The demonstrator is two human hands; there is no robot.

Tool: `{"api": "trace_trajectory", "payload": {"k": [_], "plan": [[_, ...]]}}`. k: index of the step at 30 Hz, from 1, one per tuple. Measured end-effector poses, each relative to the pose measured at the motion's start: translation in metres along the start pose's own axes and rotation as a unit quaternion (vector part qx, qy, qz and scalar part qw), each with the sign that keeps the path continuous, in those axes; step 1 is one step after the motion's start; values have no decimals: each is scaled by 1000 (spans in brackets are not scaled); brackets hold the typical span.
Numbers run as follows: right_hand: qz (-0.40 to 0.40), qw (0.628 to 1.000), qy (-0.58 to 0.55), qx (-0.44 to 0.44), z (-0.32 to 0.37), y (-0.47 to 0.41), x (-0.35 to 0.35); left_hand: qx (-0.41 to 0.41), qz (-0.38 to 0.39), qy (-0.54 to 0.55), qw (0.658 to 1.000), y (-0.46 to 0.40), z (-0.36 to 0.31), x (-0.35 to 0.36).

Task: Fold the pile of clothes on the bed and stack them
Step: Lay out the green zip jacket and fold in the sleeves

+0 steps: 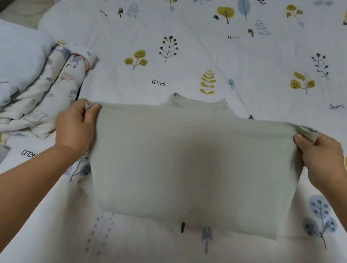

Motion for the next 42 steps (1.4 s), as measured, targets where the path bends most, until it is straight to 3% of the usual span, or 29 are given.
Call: {"api": "trace_trajectory", "payload": {"k": [7,11,13,15,17,19,21,25,30,32,34,37,40,42], "plan": [[-42,991,127,-25,17,-62,29,20,-8,-123,992,-52,-11,44],[-73,974,216,18,27,-67,41,-66,20,-158,985,-61,-13,73],[-65,961,266,-40,53,-45,56,-75,64,-208,973,-42,-23,92],[-13,934,324,-153,77,-5,93,35,113,-237,964,-4,-50,117],[73,881,406,-234,76,35,141,145,180,-258,938,44,-62,143],[180,825,485,-229,41,53,175,193,239,-308,901,70,-44,167],[237,800,525,-169,-1,46,179,187,261,-339,884,67,-19,182],[242,808,519,-136,-22,27,175,176,268,-342,883,49,-13,196],[277,819,485,-130,-17,30,178,166,306,-394,850,53,-12,201],[233,850,441,-172,8,32,162,162,294,-380,862,54,-29,192],[123,904,364,-188,36,36,122,184,262,-332,887,64,-55,179],[43,961,272,-40,21,55,66,268,252,-292,883,101,-88,175],[64,970,184,148,-25,80,49,279,318,-294,857,131,-86,188],[70,967,150,192,-40,84,46,274,357,-299,841,142,-87,195]]}}
Point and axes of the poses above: each hand's wrist, its own y-axis away from the middle knuckle, its own x-axis out of the palm, z = x × y, the point moved 10 cm from there along -y, towards the middle knuckle, and after that the axes turned 6 degrees about -x, right-handed, at the moved point
